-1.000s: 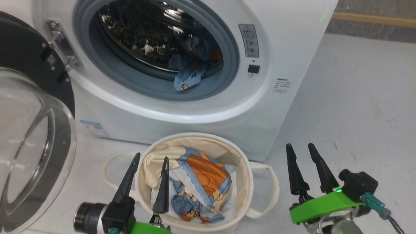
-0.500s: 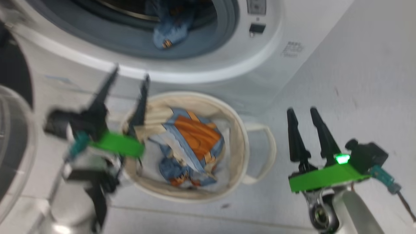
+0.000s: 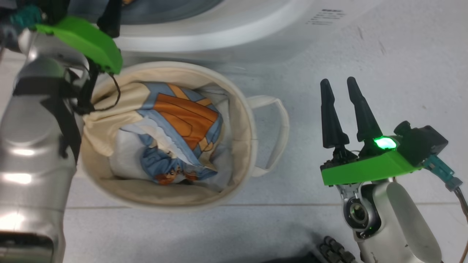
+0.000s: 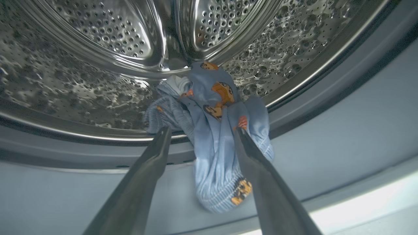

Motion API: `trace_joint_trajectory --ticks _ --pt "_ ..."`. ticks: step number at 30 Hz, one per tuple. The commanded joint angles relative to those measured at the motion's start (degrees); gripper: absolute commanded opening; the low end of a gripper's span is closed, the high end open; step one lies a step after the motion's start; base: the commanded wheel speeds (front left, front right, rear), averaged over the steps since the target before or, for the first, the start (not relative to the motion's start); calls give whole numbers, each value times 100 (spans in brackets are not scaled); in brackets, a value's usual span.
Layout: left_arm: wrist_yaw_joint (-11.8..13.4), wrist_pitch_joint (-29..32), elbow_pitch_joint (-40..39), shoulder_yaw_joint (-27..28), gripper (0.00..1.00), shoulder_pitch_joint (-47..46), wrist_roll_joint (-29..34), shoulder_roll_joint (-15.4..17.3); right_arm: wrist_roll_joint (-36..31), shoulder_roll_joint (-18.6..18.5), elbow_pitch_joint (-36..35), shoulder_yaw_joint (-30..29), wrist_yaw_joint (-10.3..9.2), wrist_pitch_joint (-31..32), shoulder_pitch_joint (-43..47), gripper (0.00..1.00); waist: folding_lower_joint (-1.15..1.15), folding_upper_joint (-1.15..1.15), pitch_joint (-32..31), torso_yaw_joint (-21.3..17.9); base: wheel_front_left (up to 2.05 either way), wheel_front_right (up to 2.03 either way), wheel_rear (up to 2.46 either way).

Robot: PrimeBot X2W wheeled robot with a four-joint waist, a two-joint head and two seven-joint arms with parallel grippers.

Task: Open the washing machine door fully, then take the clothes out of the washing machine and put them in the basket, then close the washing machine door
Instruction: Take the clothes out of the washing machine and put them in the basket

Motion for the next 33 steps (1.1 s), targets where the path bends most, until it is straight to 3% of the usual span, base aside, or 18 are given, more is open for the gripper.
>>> trace_joint_trajectory --ticks 1,10,17,18,19,28,33 --pt "-29 102 29 92 100 -239 -156 208 25 17 -198 145 3 -70 71 100 -1 0 119 -135 0 0 0" --pt "-36 226 874 -201 100 -871 -251 254 31 17 -237 189 3 -70 19 100 -1 0 201 -235 0 0 0" --pt "-37 110 1320 -416 100 -1188 -402 68 38 17 -254 189 3 -70 -6 100 -1 0 273 -272 0 0 0" --pt "-37 43 1341 -450 86 -1229 -430 47 40 17 -254 185 3 -70 -9 100 -1 0 284 -273 0 0 0" --pt "-37 -32 1361 -484 0 -1259 -463 29 46 17 -253 184 3 -70 -14 100 -1 0 292 -278 0 0 0" --pt "-38 -871 1504 -690 0 -1252 -640 43 -16 17 -191 121 3 -70 -4 100 -1 0 126 -219 0 0 0" --pt "-38 -1053 1337 -652 0 -1060 -683 -9 -122 17 -125 103 3 -70 45 100 -1 0 -96 -65 0 0 0"
